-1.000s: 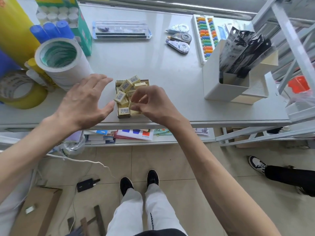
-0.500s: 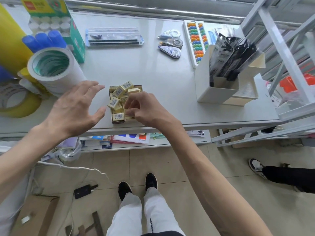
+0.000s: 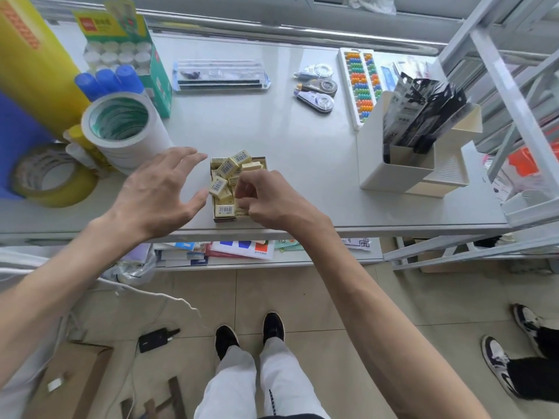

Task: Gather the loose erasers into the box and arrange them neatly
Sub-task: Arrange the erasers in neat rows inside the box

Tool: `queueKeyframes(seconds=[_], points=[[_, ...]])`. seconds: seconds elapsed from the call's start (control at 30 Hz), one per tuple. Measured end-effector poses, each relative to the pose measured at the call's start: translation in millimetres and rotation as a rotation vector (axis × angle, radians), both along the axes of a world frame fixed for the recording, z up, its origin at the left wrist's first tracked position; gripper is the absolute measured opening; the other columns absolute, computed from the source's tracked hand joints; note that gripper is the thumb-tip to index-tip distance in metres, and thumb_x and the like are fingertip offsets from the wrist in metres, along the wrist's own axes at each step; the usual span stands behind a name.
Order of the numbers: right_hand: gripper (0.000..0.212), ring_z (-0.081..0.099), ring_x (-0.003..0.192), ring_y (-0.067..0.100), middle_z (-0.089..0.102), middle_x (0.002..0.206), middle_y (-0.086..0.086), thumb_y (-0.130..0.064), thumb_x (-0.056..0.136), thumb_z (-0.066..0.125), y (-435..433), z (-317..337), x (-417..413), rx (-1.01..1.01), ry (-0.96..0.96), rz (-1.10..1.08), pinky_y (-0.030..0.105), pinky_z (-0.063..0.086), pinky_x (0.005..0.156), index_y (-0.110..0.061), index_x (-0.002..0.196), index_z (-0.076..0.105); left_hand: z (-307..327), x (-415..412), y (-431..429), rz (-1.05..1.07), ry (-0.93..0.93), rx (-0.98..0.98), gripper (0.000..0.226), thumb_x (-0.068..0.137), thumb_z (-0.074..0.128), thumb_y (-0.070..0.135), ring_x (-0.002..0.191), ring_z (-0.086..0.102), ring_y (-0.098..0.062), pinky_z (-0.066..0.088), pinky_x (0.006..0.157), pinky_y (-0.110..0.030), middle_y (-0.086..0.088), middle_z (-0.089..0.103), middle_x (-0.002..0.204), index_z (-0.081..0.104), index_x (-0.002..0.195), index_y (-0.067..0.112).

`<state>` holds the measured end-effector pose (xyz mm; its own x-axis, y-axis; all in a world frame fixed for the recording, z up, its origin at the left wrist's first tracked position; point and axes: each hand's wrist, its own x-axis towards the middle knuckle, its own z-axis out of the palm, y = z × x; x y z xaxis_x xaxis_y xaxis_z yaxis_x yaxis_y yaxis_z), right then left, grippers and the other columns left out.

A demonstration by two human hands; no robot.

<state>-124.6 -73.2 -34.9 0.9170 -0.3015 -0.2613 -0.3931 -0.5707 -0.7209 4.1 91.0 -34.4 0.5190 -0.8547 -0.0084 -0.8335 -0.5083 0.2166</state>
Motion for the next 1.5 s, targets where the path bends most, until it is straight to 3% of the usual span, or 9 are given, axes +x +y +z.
queueKeyframes(seconds=[0.13, 0.33, 0.67, 0.8, 0.93, 1.03, 1.1, 1.23, 1.5], points=[[0.016, 0.053, 0.066, 0.007, 0.058, 0.075, -0.001, 0.006, 0.086, 0.057, 1.5, 5.3, 0.4, -0.023, 0.022, 0.026, 0.016, 0.042, 0.055, -0.006, 0.090, 0.066, -0.9, 0.3, 1.2, -0.014, 0.000, 0.044, 0.064, 0.089, 0.056, 0.046, 0.135, 0.040, -0.027, 0.034, 0.109, -0.047, -0.006, 0.042, 0.147, 0.038, 0.144, 0.020], [0.021, 0.060, 0.076, 0.022, 0.059, 0.078, 0.004, 0.008, 0.085, 0.052, 1.5, 8.3, 1.6, -0.011, 0.031, 0.045, 0.033, 0.052, 0.069, -0.009, 0.087, 0.065, 3.8, 1.2, 4.6, -0.003, -0.004, 0.039, 0.068, 0.085, 0.043, 0.057, 0.133, 0.042, -0.029, 0.035, 0.106, -0.047, -0.005, 0.043, 0.146, 0.040, 0.143, 0.022], [0.018, 0.050, 0.066, 0.010, 0.057, 0.074, -0.002, 0.001, 0.082, 0.054, -0.4, 11.4, 5.9, -0.010, 0.042, 0.064, 0.019, 0.038, 0.056, -0.009, 0.086, 0.069, 5.0, 0.0, 0.9, -0.027, -0.036, 0.039, 0.065, 0.089, 0.054, 0.051, 0.133, 0.041, -0.029, 0.032, 0.108, -0.047, -0.007, 0.043, 0.147, 0.039, 0.144, 0.019], [0.022, 0.052, 0.070, 0.016, 0.064, 0.080, 0.010, 0.001, 0.082, 0.053, 2.4, 7.0, 5.8, 0.003, 0.043, 0.040, 0.014, 0.037, 0.052, -0.004, 0.087, 0.073, 5.6, 1.8, 1.2, -0.024, -0.049, 0.051, 0.070, 0.084, 0.045, 0.056, 0.132, 0.043, -0.029, 0.031, 0.107, -0.047, -0.007, 0.045, 0.146, 0.040, 0.143, 0.019], [0.029, 0.056, 0.075, 0.014, 0.062, 0.086, 0.003, 0.001, 0.087, 0.043, 2.2, 5.3, 6.0, 0.031, 0.010, -0.024, 0.011, 0.038, 0.055, -0.001, 0.087, 0.072, 4.5, 0.9, 1.5, -0.033, -0.049, 0.055, 0.070, 0.084, 0.043, 0.056, 0.133, 0.042, -0.028, 0.032, 0.107, -0.047, -0.008, 0.045, 0.145, 0.040, 0.143, 0.019], [0.018, 0.051, 0.063, 0.007, 0.060, 0.073, -0.001, -0.019, 0.088, 0.063, 2.5, 6.7, 0.3, 0.100, -0.023, -0.011, 0.012, 0.038, 0.051, -0.001, 0.087, 0.068, 4.2, -1.0, 2.8, -0.034, -0.045, 0.042, 0.071, 0.084, 0.042, 0.057, 0.133, 0.043, -0.028, 0.032, 0.107, -0.047, -0.008, 0.046, 0.145, 0.040, 0.143, 0.019], [0.027, 0.055, 0.068, 0.013, 0.064, 0.078, 0.004, -0.029, 0.081, 0.078, 0.4, 4.3, -0.8, 0.083, -0.014, 0.039, 0.019, 0.046, 0.059, -0.006, 0.090, 0.067, 3.7, -0.6, 3.2, -0.038, -0.040, 0.039, 0.071, 0.084, 0.042, 0.057, 0.133, 0.043, -0.028, 0.032, 0.107, -0.046, -0.008, 0.046, 0.144, 0.040, 0.143, 0.019], [0.014, 0.065, 0.077, 0.020, 0.069, 0.083, 0.007, -0.006, 0.076, 0.079, -4.6, -3.1, 3.7, 0.057, -0.026, 0.017, 0.035, 0.057, 0.074, -0.006, 0.085, 0.069, 3.0, 1.3, 3.0, -0.036, -0.036, 0.023, 0.070, 0.083, 0.043, 0.056, 0.134, 0.042, -0.027, 0.031, 0.108, -0.045, -0.007, 0.046, 0.145, 0.041, 0.142, 0.019], [0.012, 0.065, 0.074, 0.009, 0.071, 0.079, -0.002, -0.001, 0.080, 0.075, -4.8, -8.2, 0.8, 0.021, -0.042, -0.013, 0.021, 0.053, 0.068, -0.011, 0.084, 0.080, -2.5, 4.3, 1.8, -0.033, -0.046, 0.010, 0.063, 0.089, 0.060, 0.042, 0.134, 0.040, -0.028, 0.028, 0.109, -0.044, -0.008, 0.045, 0.146, 0.041, 0.143, 0.017]])
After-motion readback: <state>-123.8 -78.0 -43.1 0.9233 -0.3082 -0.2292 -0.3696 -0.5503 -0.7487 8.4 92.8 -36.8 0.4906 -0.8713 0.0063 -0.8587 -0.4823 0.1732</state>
